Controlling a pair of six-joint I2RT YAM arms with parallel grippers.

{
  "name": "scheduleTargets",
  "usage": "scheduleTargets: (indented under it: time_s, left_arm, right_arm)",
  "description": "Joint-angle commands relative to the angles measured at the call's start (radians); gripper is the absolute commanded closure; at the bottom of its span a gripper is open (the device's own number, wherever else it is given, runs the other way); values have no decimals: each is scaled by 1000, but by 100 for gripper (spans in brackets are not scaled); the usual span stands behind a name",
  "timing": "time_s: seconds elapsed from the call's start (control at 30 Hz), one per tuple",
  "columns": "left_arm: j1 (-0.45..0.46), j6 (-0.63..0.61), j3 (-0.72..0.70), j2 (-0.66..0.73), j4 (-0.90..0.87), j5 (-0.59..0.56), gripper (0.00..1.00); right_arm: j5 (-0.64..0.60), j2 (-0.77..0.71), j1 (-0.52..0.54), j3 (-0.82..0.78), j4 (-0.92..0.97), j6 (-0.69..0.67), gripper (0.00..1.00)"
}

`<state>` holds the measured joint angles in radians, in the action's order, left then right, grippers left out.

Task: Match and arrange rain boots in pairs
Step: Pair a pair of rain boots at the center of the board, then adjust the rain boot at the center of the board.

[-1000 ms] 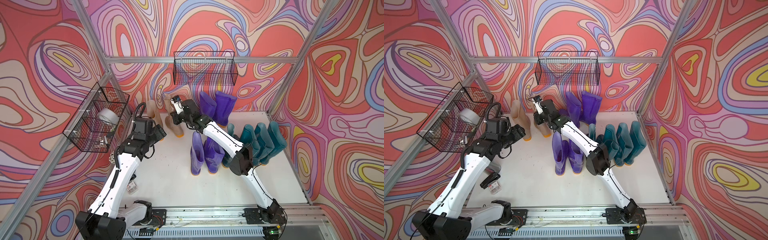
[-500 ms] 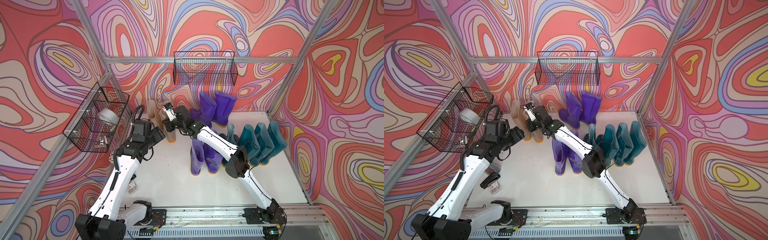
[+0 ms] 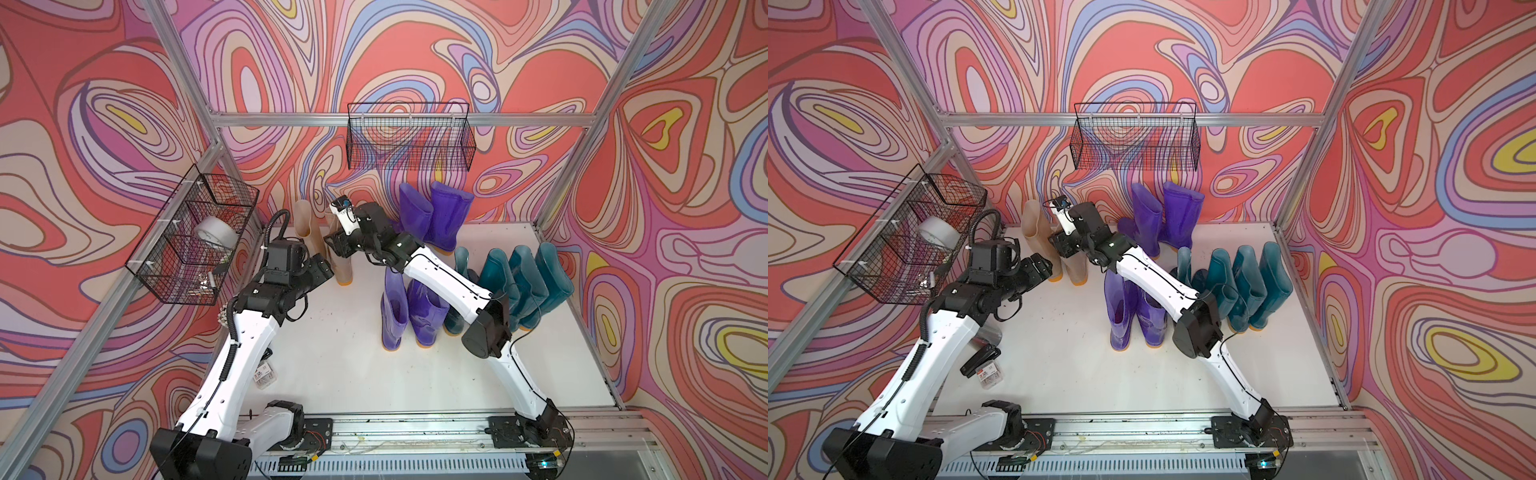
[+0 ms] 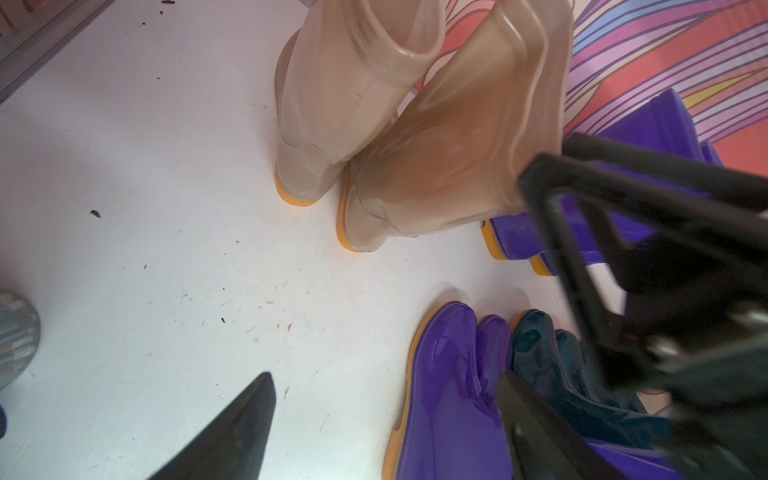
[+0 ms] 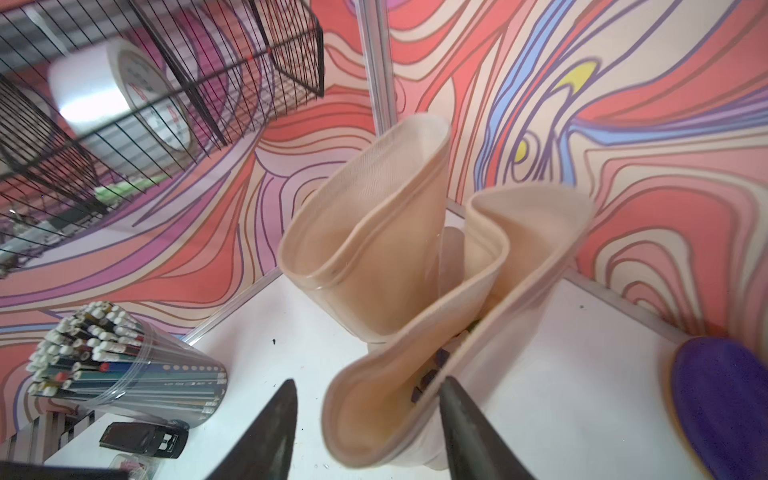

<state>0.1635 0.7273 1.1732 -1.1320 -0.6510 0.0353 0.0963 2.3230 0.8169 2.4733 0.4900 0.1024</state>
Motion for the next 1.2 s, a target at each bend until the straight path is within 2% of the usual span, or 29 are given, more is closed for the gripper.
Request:
scheduleTargets:
  time_s: [0.0,0.2,0.33,0.43,0.57,0.67,0.8,0.9,0.97,1.07,1.17]
  left_arm:
    - [-6,-31,35,10,4,53,15]
    - [-1,-51,49,-11,57,203,21]
    - [35,-85,84,-45,58,200,23]
    - [51,-128,150,-90,2,89,23]
    - [42,-157,267,-138,-64,-233,18]
    - [18,-145,402,-218,-137,-396,19]
    - [-4,-191,635,-378,-239,-462,18]
    - [-39,-227,796,-510,-303,-422,13]
    - [-65,-263,888,-594,-342,-352,5]
    - [-109,-305,932,-659,-320,-205,3]
    - [-137,-321,922,-684,-287,-145,2]
  right_arm:
    - [-125,-159,-4,-49,-5,-67,43]
    - [-284,-345,-67,-220,46,-152,44]
    - [-364,-464,-164,-351,63,-140,44]
    - [-349,-518,-226,-425,71,-120,44]
    - [-311,-545,-245,-498,54,-95,44]
    - [-291,-582,-245,-541,29,-82,44]
    - [-287,-599,-245,-588,-1,-78,44]
    - [-273,-620,-245,-626,-26,-70,44]
    - [-268,-638,-245,-650,-38,-69,43]
    - [-262,-665,-244,-682,-53,-69,43]
    - [-262,-681,-246,-703,-58,-74,43]
